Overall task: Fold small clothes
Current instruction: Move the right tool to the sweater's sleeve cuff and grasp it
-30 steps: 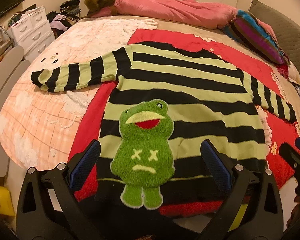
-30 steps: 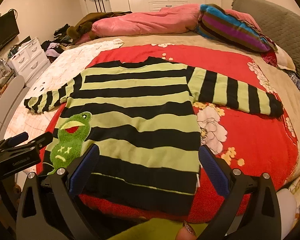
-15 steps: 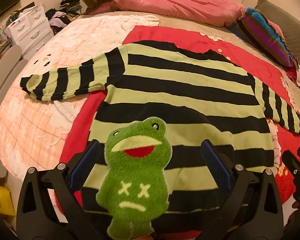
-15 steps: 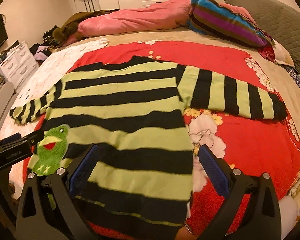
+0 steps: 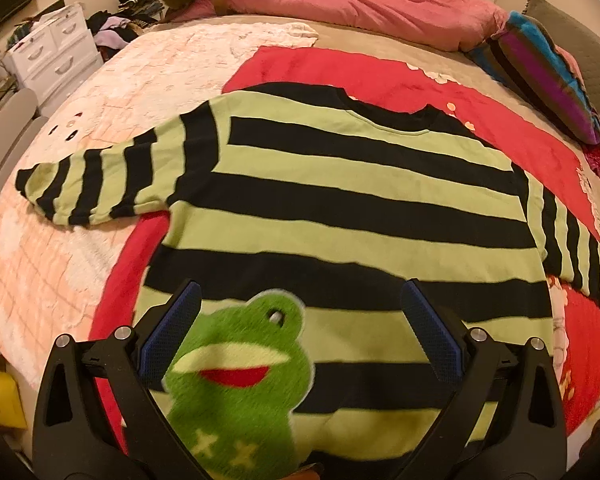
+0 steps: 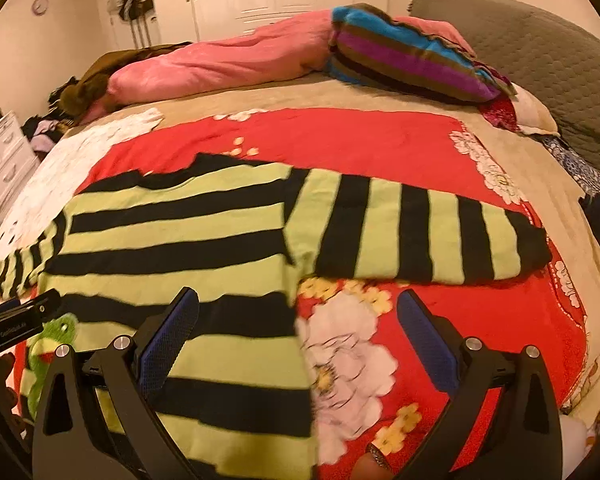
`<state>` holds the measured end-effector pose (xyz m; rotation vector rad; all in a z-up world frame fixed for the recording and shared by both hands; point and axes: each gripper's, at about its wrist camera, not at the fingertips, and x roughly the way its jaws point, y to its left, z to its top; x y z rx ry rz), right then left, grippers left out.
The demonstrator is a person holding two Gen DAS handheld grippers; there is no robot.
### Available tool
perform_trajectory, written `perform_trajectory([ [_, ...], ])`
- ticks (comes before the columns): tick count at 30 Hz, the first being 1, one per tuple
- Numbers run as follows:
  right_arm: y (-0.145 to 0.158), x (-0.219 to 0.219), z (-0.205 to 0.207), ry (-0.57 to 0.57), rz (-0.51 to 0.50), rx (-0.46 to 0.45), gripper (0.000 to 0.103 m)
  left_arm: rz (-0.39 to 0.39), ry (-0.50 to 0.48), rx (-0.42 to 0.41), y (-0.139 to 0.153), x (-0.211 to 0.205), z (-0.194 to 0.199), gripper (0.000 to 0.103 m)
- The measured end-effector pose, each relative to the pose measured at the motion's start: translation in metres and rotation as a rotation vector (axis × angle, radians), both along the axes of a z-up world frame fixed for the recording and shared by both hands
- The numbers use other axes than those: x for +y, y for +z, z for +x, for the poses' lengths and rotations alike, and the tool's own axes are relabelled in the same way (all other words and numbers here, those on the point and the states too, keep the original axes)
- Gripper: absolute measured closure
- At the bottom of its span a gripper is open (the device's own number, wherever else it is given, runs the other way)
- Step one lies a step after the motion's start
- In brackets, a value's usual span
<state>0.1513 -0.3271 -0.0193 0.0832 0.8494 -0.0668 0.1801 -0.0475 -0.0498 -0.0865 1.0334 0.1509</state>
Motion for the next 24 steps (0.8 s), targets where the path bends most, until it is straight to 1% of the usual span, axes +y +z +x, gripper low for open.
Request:
perform_trajectory([
  [5, -0.005, -0.03, 0.015, -0.053, -0.005, 0.003, 0.004, 0.009, 0.001, 0.009, -0.006, -0.013, 0.019, 0.009],
  [8, -0.007, -0.06, 0.023, -0.119, -0.008, 0.002, 0.004, -0.013, 0.003, 0.019, -0.01, -0.021, 0.03, 0.009],
  [12, -0.016, -0.118, 0.037, -0.236, -0.015, 0.016, 0.004, -0.005, -0.011, 0.02, -0.015, -0.033, 0.04, 0.009],
  [14, -0.023, -0.152, 0.043, -0.31, -0.035, 0.038, 0.004, -0.008, -0.018, 0.02, -0.017, -0.038, 0.044, 0.009],
  [18, -0.034, -0.203, 0.05, -0.409, -0.073, 0.057, 0.004, 0.011, -0.041, 0.012, -0.018, -0.046, 0.051, 0.009],
  [20, -0.044, -0.227, 0.053, -0.446, -0.07, 0.082, 0.004, 0.01, -0.048, 0.012, -0.02, -0.049, 0.054, 0.009],
  [24, -0.063, -0.257, 0.06, -0.467, -0.026, 0.129, 0.004, 0.007, -0.057, 0.012, -0.022, -0.053, 0.057, 0.009],
])
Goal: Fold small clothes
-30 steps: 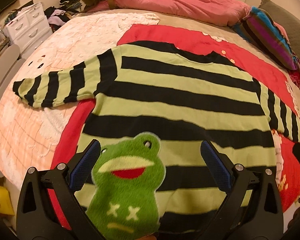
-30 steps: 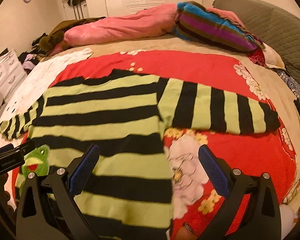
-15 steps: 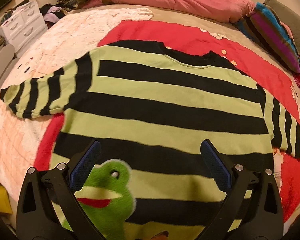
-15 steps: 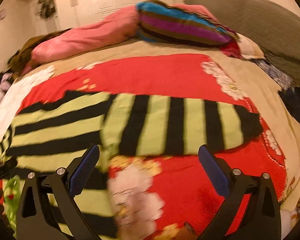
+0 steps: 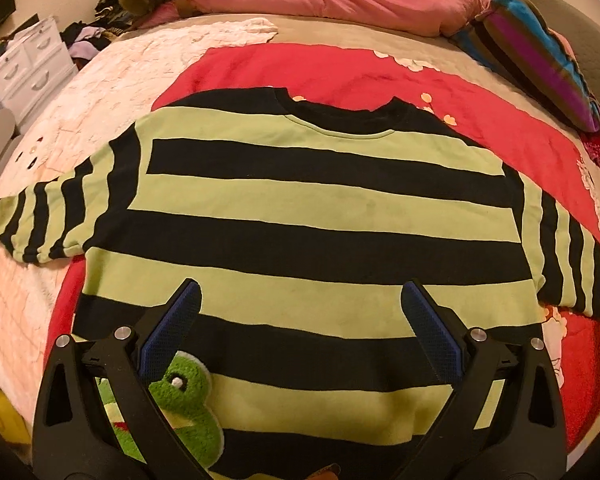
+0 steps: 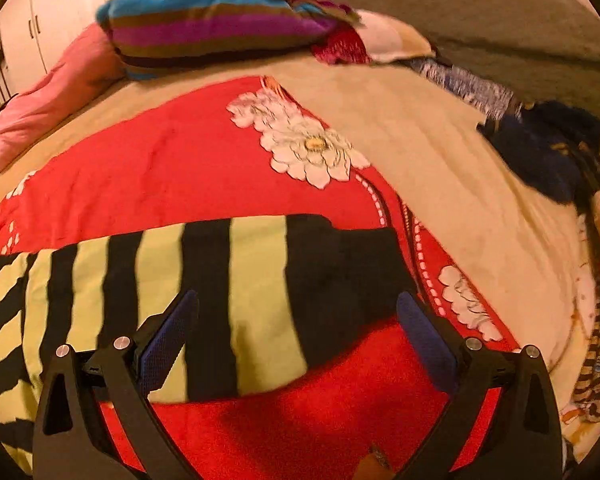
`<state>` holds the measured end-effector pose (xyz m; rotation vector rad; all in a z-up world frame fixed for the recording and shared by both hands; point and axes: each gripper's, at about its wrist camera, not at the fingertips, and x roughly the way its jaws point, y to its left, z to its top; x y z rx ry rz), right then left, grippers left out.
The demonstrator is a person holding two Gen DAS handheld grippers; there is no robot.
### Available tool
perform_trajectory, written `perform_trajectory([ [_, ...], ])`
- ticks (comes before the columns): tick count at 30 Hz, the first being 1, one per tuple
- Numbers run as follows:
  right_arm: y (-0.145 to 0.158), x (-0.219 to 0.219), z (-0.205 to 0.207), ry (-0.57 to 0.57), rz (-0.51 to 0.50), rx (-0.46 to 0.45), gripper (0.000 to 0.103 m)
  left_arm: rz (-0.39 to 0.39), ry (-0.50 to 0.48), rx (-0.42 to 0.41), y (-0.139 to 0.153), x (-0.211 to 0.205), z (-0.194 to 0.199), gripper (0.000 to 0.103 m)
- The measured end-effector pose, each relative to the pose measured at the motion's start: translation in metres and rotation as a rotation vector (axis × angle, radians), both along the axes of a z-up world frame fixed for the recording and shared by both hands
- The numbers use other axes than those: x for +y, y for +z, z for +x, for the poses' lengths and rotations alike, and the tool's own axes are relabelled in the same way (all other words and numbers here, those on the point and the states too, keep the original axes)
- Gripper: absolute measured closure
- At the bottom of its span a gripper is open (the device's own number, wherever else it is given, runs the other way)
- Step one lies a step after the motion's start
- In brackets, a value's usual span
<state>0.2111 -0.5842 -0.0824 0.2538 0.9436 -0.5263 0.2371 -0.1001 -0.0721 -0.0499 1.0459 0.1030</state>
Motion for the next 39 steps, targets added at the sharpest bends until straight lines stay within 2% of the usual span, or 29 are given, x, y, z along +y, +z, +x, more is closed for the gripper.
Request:
perform_trajectory([
  [7, -0.027, -0.013, 0.015, -0.01, 0.012, 0.059, 0.004, 0.009, -0.008, 0.003, -0.007, -0.001, 0.003, 0.009],
  [12, -0.026, -0.008, 0.021, 0.022, 0.008, 0.041, 0.004, 0.014, -0.006, 0.006, -0.012, 0.002, 0.005, 0.009],
  [14, -0.024, -0.004, 0.022, 0.042, 0.011, 0.026, 0.009, 0.013, -0.004, 0.006, -0.014, 0.004, 0.007, 0.009],
  [16, -0.023, -0.002, 0.026, 0.058, 0.015, 0.015, 0.054, 0.013, -0.002, 0.009, -0.017, 0.006, 0.008, 0.009],
  [17, -0.022, -0.001, 0.027, 0.067, 0.022, 0.012, 0.06, 0.013, 0.001, 0.013, -0.019, 0.007, 0.009, 0.009],
  [19, -0.02, -0.001, 0.028, 0.104, 0.068, -0.01, 0.091, 0.008, 0.004, 0.018, -0.022, 0.009, 0.01, 0.009],
  [20, -0.018, 0.001, 0.028, 0.125, 0.092, -0.025, 0.1, 0.007, 0.005, 0.018, -0.023, 0.01, 0.01, 0.009],
  [24, -0.001, 0.013, 0.024, 0.173, 0.079, -0.094, 0.1, 0.008, 0.01, 0.022, -0.027, 0.014, 0.01, 0.009],
  [30, 0.026, 0.038, 0.022, 0.252, 0.192, -0.2, 0.1, 0.001, 0.017, 0.023, -0.03, 0.019, 0.011, 0.009],
  [34, 0.044, 0.075, 0.03, 0.347, 0.286, -0.247, 0.1, 0.004, 0.018, 0.016, -0.03, 0.022, 0.011, 0.009],
  [39, 0.067, 0.144, 0.045, 0.516, 0.364, -0.28, 0.1, 0.0, 0.022, 0.013, -0.031, 0.027, 0.01, 0.009],
])
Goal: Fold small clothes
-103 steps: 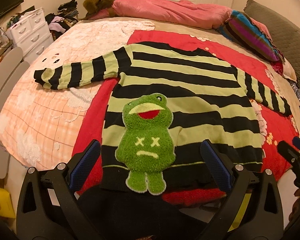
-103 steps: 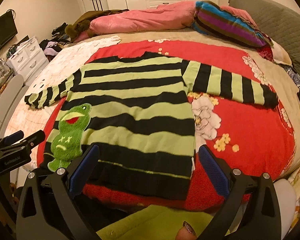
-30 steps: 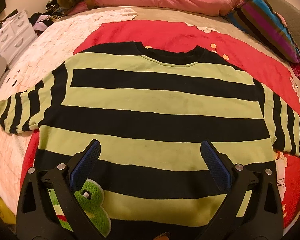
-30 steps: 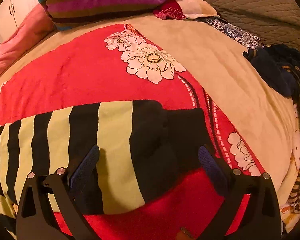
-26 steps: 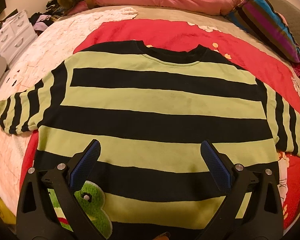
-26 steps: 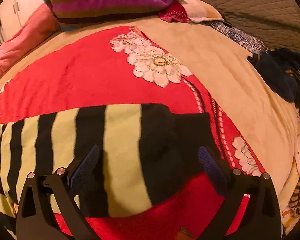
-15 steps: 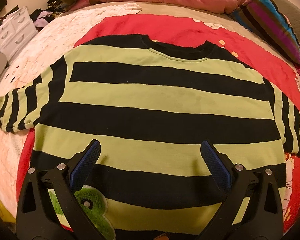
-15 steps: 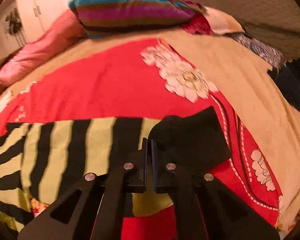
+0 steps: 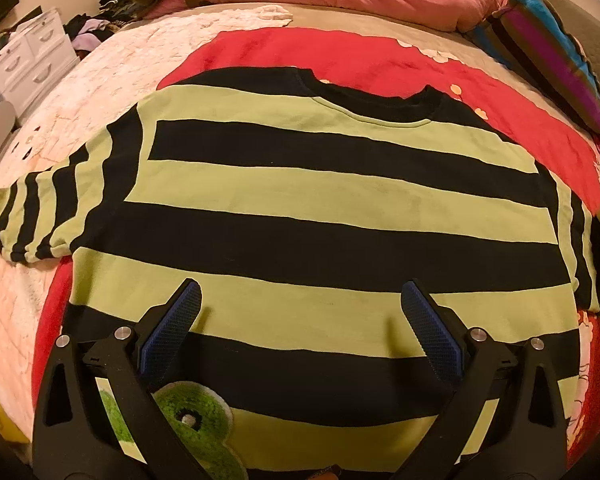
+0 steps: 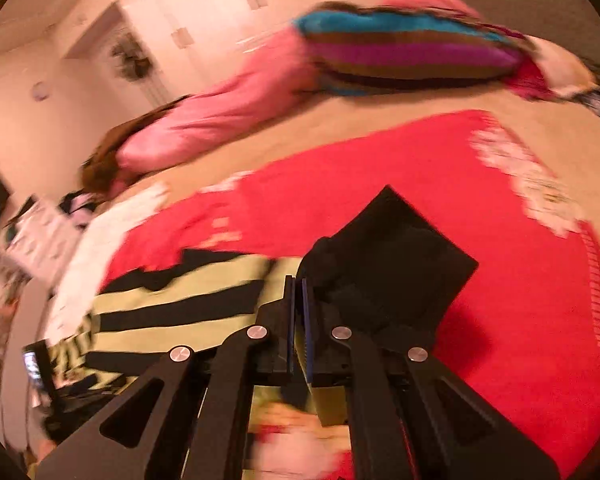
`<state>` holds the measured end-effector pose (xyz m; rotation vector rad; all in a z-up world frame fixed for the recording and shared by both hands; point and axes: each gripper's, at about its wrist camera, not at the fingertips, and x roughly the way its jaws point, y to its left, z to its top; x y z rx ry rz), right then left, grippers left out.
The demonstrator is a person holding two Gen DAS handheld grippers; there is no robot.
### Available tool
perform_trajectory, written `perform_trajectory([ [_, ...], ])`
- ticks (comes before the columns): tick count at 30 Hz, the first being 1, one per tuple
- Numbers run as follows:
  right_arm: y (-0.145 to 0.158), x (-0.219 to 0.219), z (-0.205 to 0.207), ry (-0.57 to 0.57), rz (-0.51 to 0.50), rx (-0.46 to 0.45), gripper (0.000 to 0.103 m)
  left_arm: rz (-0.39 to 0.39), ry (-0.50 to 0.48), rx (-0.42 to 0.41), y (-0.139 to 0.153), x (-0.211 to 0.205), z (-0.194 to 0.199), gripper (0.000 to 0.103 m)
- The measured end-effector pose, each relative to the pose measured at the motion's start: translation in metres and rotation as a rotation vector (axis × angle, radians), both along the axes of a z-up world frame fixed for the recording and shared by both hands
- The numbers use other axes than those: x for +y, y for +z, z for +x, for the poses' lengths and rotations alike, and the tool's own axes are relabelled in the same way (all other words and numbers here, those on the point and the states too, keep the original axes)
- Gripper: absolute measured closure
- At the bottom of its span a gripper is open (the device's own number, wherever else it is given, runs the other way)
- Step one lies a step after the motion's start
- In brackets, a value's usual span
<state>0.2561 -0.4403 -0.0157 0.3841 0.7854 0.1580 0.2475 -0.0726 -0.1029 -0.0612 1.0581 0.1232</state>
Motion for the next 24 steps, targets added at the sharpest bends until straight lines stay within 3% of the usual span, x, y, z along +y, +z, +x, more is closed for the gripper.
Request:
perform_trajectory([
  [9, 0.006, 0.132, 0.034, 0.269, 0.039, 0.015, 0.1, -0.003, 0.012, 0.002, -0.007, 0.017, -0.003, 0.009],
  [14, -0.006, 0.187, 0.044, 0.356, 0.027, 0.056, 0.1, -0.059, 0.005, 0.002, -0.016, 0.03, -0.008, 0.009],
  [22, -0.003, 0.216, 0.047, 0.411, 0.05, 0.039, 0.099, -0.1, -0.014, -0.033, -0.017, 0.036, -0.008, 0.009],
  [23, 0.0, 0.209, 0.045, 0.399, 0.022, 0.026, 0.095, -0.114, -0.016, -0.037, -0.016, 0.037, -0.009, 0.009],
  [24, 0.0, 0.204, 0.044, 0.385, -0.004, 0.024, 0.083, -0.135, -0.02, -0.043, -0.014, 0.037, -0.009, 0.009],
])
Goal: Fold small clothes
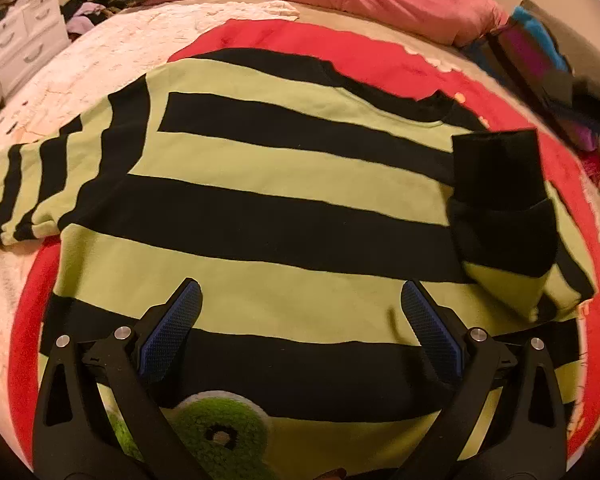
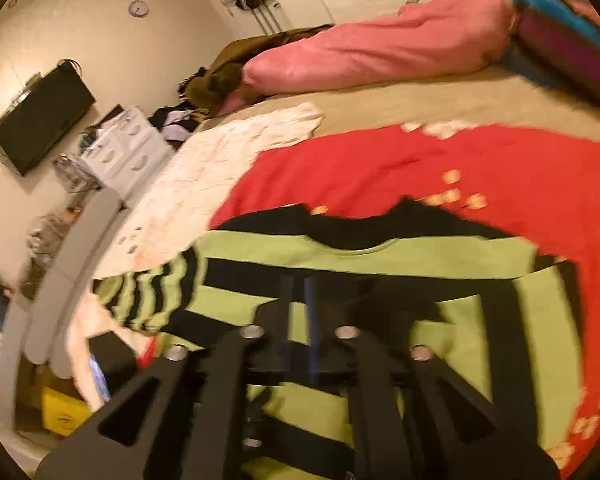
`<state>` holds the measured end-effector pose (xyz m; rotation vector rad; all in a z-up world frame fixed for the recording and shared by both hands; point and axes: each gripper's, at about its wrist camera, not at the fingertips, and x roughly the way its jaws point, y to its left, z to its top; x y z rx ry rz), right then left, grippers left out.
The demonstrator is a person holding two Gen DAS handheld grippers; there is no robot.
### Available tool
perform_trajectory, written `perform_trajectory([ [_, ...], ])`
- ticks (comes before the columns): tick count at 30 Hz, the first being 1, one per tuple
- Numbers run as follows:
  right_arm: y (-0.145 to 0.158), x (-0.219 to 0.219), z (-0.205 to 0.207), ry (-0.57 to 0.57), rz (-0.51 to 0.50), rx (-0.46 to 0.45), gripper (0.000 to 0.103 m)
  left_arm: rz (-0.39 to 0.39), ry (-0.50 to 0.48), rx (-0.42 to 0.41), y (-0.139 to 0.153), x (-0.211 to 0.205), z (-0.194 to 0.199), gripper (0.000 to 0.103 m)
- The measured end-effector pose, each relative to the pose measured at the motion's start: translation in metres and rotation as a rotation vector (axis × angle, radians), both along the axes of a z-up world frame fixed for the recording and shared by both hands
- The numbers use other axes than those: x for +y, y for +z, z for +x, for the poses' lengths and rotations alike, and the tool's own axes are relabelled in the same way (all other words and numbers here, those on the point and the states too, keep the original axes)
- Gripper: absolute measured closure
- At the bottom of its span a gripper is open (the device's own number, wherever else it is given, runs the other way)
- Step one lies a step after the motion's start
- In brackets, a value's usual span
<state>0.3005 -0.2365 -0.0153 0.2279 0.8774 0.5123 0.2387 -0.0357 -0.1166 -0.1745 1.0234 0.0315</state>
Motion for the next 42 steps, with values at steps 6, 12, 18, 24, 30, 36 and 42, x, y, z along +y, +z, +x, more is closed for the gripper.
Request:
perform_trajectory([
  [6, -0.018, -0.065, -0.021, -0.137, -0.141, 0.008, 0.055, -0.161, -0.11, -0.075, 0.024, -0.02, -0.007, 0.009],
  [12, -0.044, -0.131, -0.052, -0.306, -0.128, 0.056, 0.048, -0.202, -0.159, -0.073, 0.042, -0.061, 0.017, 0.009],
  [18, -0.06, -0.159, -0.079, -0.364, -0.078, 0.105, 0.041, -0.267, -0.118, 0.016, 0.022, -0.086, 0.067, 0.009],
  [24, -0.066, -0.153, -0.086, -0.346, -0.066, 0.139, 0.04, -0.281, -0.086, 0.013, -0.006, -0.08, 0.072, 0.083],
  [30, -0.06, -0.136, -0.08, -0.333, -0.079, 0.12, 0.039, -0.33, -0.061, -0.187, 0.027, -0.033, 0.053, 0.084],
  [36, -0.051, -0.103, -0.067, -0.283, -0.113, 0.085, 0.039, -0.279, 0.034, -0.33, 0.068, 0.024, 0.042, 0.078],
  [42, -0.053, -0.057, -0.049, -0.207, -0.192, 0.059, 0.039, -0.235, 0.102, -0.269, 0.041, 0.054, 0.041, 0.065],
])
